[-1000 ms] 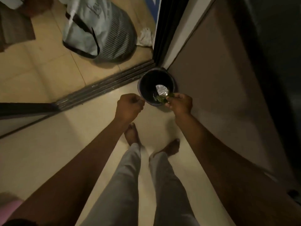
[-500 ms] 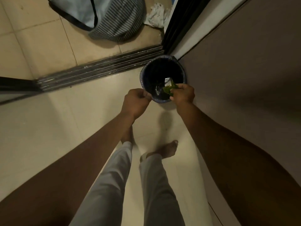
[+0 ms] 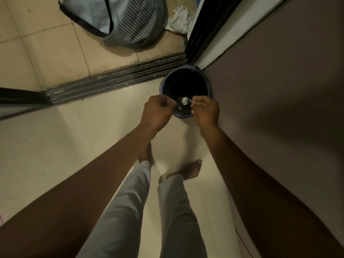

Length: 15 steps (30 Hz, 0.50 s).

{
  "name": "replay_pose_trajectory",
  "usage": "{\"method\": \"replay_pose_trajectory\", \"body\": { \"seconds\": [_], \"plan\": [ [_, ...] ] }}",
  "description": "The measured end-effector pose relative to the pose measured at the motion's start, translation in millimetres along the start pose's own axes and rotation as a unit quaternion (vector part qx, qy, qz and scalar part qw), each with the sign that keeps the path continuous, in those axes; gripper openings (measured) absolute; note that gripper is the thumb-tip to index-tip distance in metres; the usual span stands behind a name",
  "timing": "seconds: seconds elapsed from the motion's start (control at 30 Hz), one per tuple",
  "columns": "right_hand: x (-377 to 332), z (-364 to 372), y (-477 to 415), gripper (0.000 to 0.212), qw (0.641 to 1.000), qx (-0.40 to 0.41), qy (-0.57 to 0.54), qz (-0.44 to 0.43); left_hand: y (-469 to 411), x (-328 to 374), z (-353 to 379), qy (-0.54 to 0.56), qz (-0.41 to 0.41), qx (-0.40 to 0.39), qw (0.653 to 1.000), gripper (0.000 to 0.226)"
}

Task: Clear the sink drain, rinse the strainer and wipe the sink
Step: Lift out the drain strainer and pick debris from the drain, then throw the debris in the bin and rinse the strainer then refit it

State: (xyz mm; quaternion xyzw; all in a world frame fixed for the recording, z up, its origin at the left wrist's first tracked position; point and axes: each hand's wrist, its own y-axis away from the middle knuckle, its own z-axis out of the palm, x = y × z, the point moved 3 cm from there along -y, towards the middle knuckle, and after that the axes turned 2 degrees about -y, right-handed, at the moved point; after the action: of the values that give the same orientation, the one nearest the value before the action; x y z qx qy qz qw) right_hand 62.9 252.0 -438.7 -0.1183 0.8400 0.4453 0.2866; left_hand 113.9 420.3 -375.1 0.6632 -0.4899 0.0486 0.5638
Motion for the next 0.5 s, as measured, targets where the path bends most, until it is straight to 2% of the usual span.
{"method": "replay_pose_trajectory", "body": {
  "seconds": [0.23,0.33,0.5],
  "plan": [
    [-48.4,-60.5,107.2,0.024,0.990,0.013,-0.140,-0.007,68.0,63.8,-30.5,0.004,0.066,0.034,0.997,0.017],
    [-83.2,-99.6,161.8,0.022,0.981,0.007,-0.190,-0.030,112.7,101.9,-45.2,0.010,0.109,0.016,0.994,0.013],
    [-129.2,-166.8,247.6,0.019,0.964,0.042,-0.248,-0.090,183.3,162.6,-62.9,0.002,0.190,-0.011,0.982,0.013]
  ]
}}
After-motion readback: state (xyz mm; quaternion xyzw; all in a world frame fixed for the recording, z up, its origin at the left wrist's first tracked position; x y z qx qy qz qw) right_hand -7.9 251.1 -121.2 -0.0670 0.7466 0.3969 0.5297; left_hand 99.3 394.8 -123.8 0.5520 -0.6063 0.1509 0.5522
